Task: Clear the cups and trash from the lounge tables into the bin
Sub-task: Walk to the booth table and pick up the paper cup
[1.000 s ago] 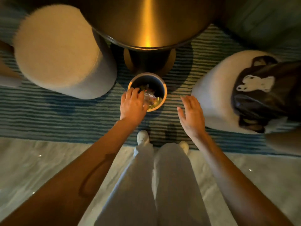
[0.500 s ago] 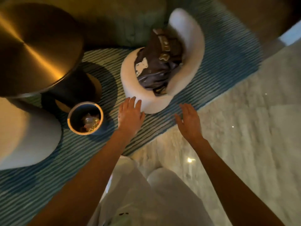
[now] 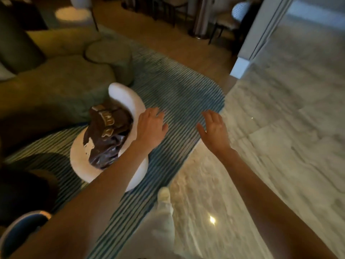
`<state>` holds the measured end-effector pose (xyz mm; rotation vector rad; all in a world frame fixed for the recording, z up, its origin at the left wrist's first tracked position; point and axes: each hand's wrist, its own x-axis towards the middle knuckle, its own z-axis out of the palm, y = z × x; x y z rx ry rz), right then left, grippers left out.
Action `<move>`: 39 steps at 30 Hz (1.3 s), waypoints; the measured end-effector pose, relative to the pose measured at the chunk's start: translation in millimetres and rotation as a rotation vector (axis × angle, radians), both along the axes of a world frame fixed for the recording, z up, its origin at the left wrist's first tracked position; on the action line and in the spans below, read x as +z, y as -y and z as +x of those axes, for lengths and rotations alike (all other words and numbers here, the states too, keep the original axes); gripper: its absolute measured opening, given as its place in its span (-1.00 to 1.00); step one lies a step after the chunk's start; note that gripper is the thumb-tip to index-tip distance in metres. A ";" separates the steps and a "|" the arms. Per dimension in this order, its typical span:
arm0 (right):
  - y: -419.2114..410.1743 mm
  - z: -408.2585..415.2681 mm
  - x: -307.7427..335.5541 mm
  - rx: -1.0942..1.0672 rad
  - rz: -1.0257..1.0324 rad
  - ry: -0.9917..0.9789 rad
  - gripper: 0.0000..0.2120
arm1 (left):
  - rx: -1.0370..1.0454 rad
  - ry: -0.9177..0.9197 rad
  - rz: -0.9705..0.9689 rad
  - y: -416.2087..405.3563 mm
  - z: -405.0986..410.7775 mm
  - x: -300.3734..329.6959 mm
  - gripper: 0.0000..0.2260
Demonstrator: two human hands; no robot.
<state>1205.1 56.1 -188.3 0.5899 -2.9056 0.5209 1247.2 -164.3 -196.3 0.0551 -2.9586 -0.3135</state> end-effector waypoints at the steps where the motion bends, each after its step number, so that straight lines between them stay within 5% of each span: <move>1: -2.1 -25.5 5.4 -0.008 -0.006 -0.009 -0.52 | -0.014 -0.003 -0.005 -1.9 -27.8 3.8 -0.59; 10: 7.5 -284.6 77.1 -0.050 -0.006 -0.088 -0.54 | -0.041 -0.064 -0.061 8.6 -306.6 68.0 -0.54; 18: 31.1 -455.2 59.5 -0.006 0.036 0.003 -0.54 | -0.027 0.026 -0.069 37.7 -482.4 65.5 -0.50; 25: 63.4 -685.5 76.8 0.053 -0.029 0.016 -0.56 | 0.075 -0.014 -0.098 78.9 -688.8 86.5 -0.51; 39: 269.4 -1079.7 129.2 0.315 -0.094 -0.074 -0.57 | 0.347 -0.088 -0.148 255.4 -1012.3 148.8 -0.52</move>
